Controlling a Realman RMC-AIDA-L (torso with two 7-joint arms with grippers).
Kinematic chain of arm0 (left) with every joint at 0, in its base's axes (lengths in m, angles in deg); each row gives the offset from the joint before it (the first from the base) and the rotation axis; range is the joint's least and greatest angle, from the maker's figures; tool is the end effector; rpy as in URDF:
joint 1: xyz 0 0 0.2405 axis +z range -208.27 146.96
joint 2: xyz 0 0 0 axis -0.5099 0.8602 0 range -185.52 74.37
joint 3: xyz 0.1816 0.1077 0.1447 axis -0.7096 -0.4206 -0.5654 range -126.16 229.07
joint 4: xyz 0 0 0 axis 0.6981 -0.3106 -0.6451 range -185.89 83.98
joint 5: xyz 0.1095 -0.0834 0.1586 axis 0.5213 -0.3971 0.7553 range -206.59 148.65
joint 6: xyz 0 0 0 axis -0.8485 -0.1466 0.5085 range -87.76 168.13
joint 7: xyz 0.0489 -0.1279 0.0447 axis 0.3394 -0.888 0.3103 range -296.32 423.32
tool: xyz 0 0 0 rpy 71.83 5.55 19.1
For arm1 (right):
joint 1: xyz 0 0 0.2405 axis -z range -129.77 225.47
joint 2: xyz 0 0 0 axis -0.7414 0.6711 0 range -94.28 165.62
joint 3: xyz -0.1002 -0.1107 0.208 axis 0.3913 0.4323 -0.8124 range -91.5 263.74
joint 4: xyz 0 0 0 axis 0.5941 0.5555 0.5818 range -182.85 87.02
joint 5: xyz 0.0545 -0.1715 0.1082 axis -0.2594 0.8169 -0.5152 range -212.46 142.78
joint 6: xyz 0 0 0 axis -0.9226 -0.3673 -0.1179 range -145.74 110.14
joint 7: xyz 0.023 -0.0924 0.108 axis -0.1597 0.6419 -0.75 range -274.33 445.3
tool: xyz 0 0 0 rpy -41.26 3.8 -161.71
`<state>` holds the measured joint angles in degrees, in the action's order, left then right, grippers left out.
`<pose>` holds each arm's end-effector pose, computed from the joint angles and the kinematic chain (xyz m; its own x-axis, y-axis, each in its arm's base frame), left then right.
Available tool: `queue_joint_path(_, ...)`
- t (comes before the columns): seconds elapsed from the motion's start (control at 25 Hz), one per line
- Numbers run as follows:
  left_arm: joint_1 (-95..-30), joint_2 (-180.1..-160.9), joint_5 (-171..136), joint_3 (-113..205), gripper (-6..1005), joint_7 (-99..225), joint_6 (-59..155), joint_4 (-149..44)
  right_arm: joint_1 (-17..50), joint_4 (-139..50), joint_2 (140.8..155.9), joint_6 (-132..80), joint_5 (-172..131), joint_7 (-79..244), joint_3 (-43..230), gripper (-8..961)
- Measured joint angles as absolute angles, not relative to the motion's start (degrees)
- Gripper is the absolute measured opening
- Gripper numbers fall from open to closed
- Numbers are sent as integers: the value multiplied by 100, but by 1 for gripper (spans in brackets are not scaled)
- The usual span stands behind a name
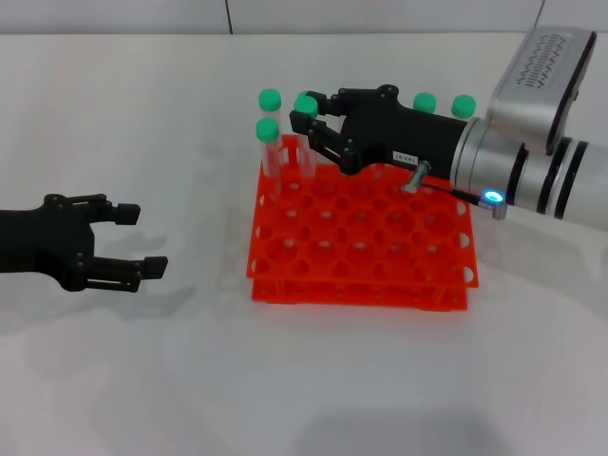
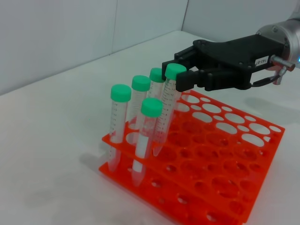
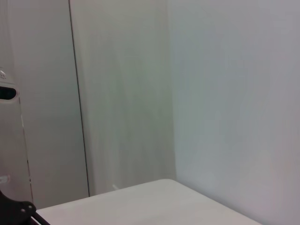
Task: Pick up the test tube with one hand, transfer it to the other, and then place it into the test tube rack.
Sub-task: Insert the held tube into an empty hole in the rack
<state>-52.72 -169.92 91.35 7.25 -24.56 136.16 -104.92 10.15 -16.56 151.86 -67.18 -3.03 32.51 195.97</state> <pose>-0.2975 0.3029 0.0603 0.8698 0.3976 0.2922 0.4620 -0.8642 -0.1992 0.1600 0.3811 -0.0865 0.7803 -0.0819 -0.6200 -0.3631 -0.8665 -0.3425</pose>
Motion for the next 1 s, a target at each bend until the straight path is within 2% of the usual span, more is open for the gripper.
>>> queue_joint_path(1.0, -5316, -16958, 9182, 721, 894, -2441, 13625, -10492, 900, -1669, 15186, -6521, -302, 3066, 19668, 265)
